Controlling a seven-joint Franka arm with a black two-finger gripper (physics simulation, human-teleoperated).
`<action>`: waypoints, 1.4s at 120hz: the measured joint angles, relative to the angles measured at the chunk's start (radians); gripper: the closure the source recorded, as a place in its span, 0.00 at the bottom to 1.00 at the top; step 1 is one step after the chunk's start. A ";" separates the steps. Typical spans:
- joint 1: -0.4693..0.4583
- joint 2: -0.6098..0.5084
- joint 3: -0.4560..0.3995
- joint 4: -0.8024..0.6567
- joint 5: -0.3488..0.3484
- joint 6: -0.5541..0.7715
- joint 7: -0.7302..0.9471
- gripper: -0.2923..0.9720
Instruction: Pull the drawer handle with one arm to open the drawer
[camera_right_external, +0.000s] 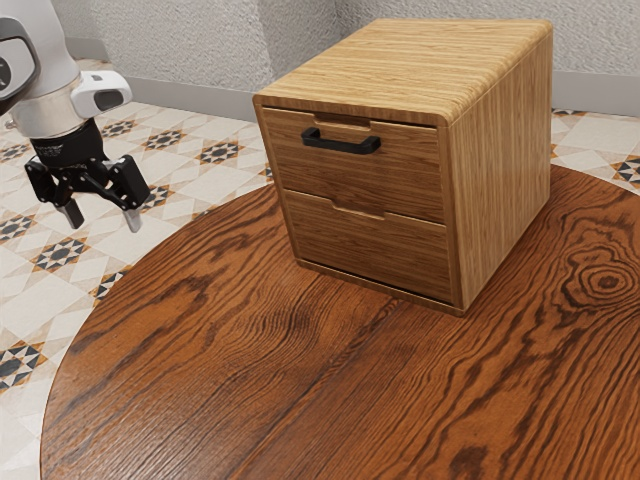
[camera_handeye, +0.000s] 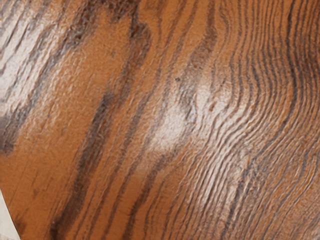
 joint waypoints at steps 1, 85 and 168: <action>0.000 0.000 0.000 0.000 0.000 0.000 -0.001 0.23; -0.050 -0.043 -0.054 0.222 0.000 -0.141 -0.028 0.23; -0.076 -0.435 -0.256 -0.403 -0.026 0.036 0.523 0.23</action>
